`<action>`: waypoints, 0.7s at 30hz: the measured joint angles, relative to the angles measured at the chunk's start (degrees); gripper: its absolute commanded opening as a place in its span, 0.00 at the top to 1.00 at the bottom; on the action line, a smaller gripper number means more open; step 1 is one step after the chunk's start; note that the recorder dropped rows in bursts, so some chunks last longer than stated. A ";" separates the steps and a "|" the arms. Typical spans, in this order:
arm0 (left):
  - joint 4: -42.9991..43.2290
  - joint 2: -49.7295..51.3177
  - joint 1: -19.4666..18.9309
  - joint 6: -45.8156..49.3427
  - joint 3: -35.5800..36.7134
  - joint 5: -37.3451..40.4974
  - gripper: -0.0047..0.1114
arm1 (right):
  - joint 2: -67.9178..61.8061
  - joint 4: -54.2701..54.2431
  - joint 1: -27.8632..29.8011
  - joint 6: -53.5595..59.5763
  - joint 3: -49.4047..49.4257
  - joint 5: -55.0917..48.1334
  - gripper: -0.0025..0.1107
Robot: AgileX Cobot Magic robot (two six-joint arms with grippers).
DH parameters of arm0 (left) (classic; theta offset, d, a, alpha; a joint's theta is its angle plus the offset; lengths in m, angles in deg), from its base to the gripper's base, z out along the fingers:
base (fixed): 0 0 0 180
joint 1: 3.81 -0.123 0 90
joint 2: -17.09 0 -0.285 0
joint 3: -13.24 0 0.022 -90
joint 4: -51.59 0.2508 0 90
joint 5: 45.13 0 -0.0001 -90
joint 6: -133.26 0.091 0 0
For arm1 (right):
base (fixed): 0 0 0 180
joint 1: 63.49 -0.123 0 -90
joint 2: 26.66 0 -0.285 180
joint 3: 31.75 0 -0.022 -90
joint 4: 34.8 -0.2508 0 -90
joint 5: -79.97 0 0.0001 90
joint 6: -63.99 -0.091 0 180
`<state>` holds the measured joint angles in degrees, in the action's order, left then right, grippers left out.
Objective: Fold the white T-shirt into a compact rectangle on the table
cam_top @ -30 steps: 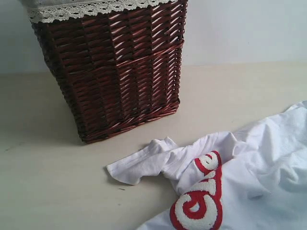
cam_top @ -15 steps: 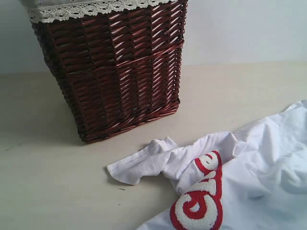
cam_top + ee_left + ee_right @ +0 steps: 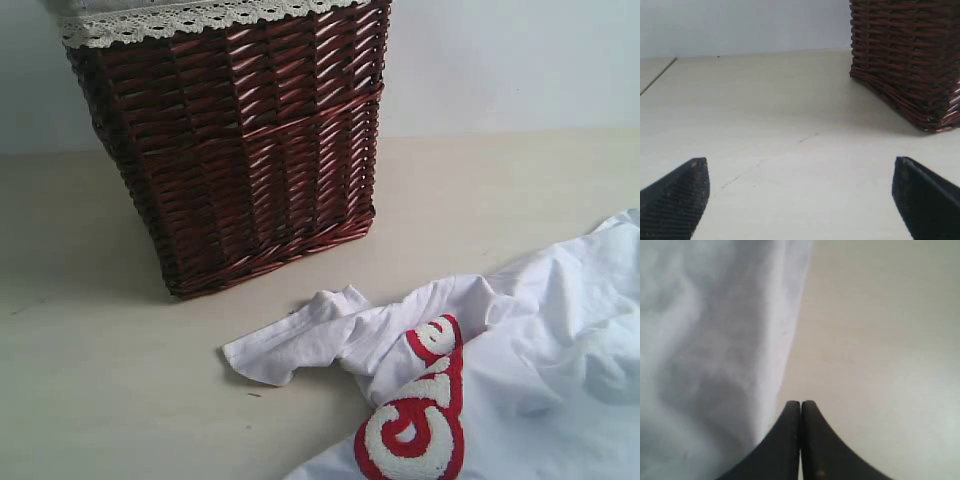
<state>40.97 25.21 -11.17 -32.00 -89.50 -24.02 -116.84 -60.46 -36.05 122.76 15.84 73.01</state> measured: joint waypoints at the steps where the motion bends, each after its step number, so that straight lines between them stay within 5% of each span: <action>1: 0.00 0.00 0.00 0.00 0.00 0.00 0.15 | 1.04 -0.38 0.10 0.00 0.00 0.90 0.98; 21: 0.00 0.00 0.00 0.00 0.00 0.00 0.15 | -5.99 1.92 5.60 1.06 0.00 -7.58 0.98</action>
<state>40.97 25.21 -11.17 -32.00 -89.50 -24.02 -122.83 -58.54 -30.45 123.82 15.84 65.42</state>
